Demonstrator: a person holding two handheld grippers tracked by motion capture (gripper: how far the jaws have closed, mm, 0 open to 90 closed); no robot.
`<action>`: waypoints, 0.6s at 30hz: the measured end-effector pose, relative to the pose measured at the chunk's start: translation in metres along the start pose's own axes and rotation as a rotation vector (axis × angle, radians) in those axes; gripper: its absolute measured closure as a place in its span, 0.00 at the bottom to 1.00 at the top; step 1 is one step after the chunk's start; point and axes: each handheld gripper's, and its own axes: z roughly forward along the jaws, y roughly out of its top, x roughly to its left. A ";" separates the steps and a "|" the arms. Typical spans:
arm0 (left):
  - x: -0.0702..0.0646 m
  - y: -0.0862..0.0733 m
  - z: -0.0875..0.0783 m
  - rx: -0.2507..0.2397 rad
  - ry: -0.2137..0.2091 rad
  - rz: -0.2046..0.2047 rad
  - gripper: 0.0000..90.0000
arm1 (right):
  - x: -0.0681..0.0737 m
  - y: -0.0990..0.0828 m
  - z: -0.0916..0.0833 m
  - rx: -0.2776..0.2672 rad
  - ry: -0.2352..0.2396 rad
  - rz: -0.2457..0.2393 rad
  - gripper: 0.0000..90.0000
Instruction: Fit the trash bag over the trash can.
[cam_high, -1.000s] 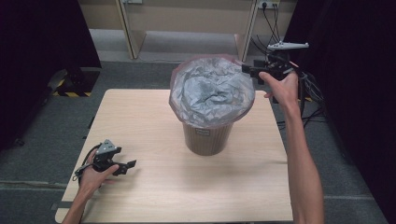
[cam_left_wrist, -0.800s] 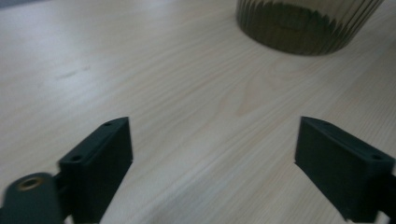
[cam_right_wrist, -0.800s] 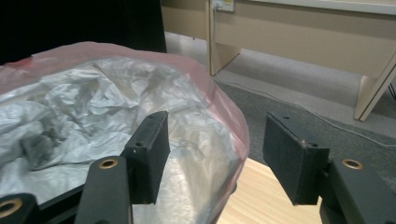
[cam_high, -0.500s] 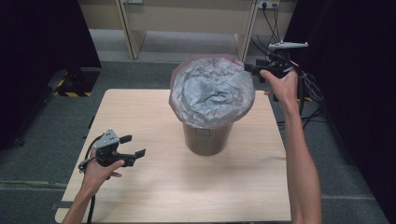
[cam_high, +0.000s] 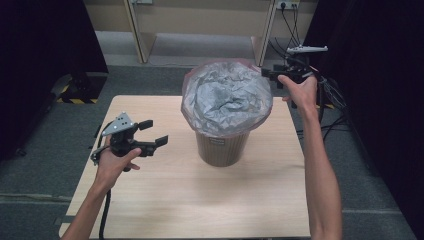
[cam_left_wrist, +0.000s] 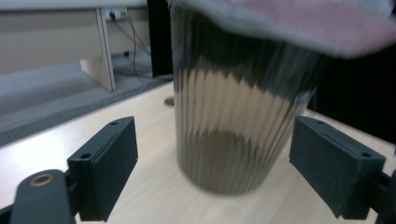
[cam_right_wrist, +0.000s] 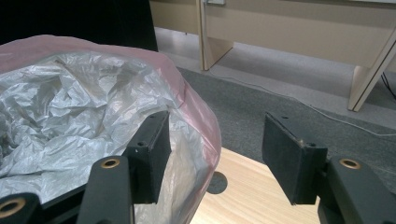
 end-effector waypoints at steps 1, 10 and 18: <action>-0.001 0.005 0.002 -0.010 -0.006 -0.001 0.16 | 0.000 0.000 0.000 0.000 0.001 -0.001 0.47; -0.004 0.033 0.016 -0.019 -0.013 0.006 0.16 | -0.003 0.001 0.002 -0.001 0.005 0.006 0.48; -0.014 0.050 0.024 -0.055 -0.024 -0.007 0.16 | -0.003 0.001 0.006 -0.002 0.009 0.007 0.49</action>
